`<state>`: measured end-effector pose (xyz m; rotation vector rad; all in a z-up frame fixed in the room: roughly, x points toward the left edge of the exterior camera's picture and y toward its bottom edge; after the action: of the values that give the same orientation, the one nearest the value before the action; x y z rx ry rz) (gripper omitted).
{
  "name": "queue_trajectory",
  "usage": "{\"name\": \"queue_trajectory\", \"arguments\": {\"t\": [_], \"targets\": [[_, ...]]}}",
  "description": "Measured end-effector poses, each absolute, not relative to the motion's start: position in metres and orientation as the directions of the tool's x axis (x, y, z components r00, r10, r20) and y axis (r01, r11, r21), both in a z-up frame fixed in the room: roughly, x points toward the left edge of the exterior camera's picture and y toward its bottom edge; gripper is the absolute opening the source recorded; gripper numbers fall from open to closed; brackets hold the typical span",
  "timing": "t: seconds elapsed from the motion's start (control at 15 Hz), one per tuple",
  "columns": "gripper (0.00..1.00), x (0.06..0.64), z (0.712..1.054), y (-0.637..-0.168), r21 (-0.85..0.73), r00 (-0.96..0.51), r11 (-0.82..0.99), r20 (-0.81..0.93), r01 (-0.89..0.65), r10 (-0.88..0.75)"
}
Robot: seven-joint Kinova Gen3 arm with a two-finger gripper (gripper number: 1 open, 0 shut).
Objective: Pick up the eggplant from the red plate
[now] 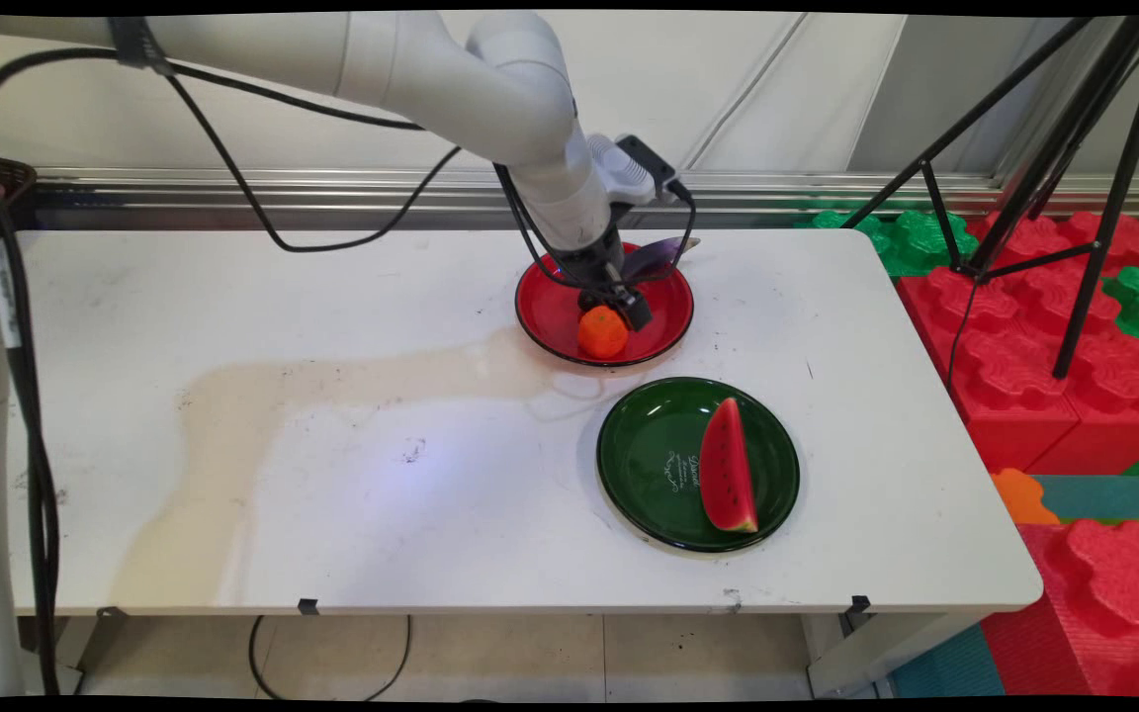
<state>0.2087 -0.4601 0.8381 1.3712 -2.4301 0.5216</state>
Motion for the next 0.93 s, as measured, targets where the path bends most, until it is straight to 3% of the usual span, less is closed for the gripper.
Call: {"name": "queue_trajectory", "arguments": {"t": [0.93], "targets": [[1.0, 0.245, 0.931, -0.426, -0.214, -0.578, 0.578, 0.581, -0.788, -0.573]]}}
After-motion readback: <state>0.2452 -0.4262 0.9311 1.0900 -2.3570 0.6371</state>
